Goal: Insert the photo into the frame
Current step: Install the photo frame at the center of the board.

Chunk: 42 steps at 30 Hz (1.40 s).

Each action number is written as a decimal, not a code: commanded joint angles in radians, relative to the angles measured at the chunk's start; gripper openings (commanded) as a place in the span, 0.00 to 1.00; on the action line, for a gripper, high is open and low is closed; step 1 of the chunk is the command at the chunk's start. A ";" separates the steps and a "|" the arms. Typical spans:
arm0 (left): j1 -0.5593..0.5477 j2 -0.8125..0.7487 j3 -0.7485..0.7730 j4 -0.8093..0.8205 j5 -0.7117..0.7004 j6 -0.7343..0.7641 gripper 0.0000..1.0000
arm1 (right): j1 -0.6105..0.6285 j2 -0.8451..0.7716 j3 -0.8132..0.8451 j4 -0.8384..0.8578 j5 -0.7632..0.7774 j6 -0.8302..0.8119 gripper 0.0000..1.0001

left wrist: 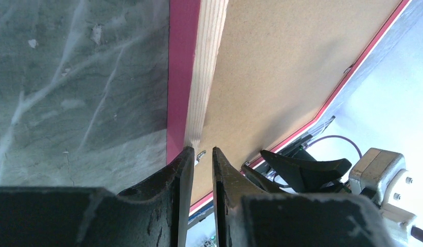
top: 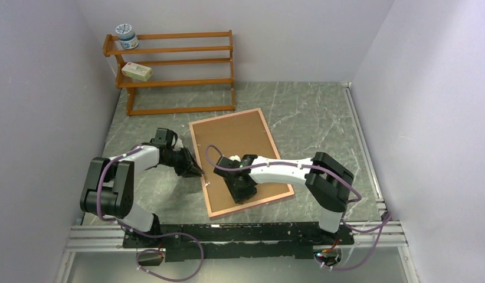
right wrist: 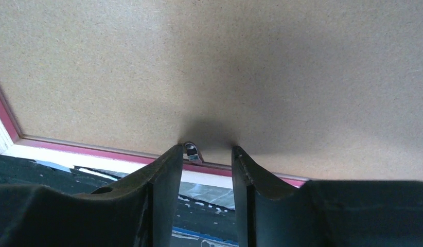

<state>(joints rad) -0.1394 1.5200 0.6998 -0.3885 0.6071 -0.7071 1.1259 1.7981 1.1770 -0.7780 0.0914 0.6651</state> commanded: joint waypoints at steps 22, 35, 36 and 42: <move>0.136 -0.353 0.226 -0.332 -0.473 0.085 0.44 | -0.029 0.200 0.554 -0.110 0.191 -0.039 0.56; 0.171 -0.396 0.216 -0.426 -0.652 0.051 0.57 | -0.028 0.541 1.037 -0.205 0.197 -0.070 0.54; 0.172 -0.393 0.198 -0.410 -0.641 0.044 0.57 | -0.028 0.550 1.042 -0.204 0.195 -0.073 0.53; 0.177 -0.369 0.085 -0.333 -0.550 -0.005 0.59 | -0.027 0.607 1.054 -0.194 0.176 -0.092 0.47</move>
<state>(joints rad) 0.0299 1.1416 0.8337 -0.7666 0.0116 -0.6655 1.0973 2.3676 2.1895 -0.9718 0.2611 0.5968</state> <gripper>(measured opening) 0.581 0.476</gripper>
